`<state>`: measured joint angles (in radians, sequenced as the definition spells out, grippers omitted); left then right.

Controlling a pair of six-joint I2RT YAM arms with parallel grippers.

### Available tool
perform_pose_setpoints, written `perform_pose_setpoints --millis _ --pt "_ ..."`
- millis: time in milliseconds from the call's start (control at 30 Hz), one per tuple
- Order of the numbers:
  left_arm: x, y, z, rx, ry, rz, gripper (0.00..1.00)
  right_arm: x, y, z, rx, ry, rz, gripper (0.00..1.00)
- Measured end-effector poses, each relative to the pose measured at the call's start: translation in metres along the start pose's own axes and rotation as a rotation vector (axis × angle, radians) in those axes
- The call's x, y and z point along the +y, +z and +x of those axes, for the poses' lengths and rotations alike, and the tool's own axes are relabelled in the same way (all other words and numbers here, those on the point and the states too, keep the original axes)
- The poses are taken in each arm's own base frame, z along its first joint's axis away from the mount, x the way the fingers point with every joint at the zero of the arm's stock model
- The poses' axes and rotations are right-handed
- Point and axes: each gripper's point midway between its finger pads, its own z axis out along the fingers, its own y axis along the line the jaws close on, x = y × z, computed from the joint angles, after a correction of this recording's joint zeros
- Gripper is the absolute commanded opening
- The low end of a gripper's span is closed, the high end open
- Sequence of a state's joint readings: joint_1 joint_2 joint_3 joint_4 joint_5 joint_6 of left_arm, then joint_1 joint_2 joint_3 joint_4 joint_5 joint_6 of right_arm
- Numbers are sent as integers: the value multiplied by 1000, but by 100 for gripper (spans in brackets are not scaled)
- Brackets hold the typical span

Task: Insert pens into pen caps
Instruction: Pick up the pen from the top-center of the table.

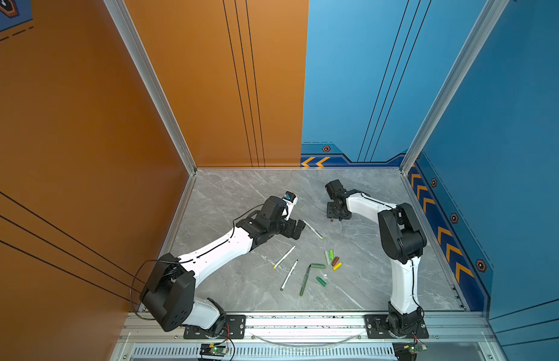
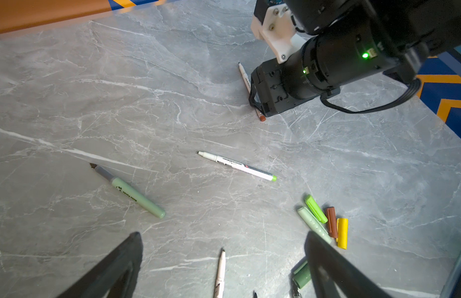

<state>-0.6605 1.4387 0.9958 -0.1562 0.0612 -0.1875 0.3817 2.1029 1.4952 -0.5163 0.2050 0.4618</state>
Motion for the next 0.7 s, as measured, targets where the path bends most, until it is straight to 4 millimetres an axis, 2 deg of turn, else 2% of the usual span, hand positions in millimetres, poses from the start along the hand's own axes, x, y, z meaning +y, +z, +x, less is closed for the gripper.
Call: perform_pose_setpoints --millis 167,233,333,467,567,700 --pt "0 1 1 5 -3 2 99 3 5 -8 -11 10 6 40" --pt "0 2 2 12 -4 0 99 4 7 -11 -15 15 5 40" --pt "-2 5 -3 20 -4 0 99 5 10 -15 -18 26 0 30" --pt "-7 4 -11 8 2 9 99 3 14 -23 -26 53 -14 13" --pt "-12 4 -10 17 9 16 99 1 16 -26 -27 64 -24 5" --pt "-16 10 -8 37 16 19 99 1 16 -27 -23 70 -36 1"
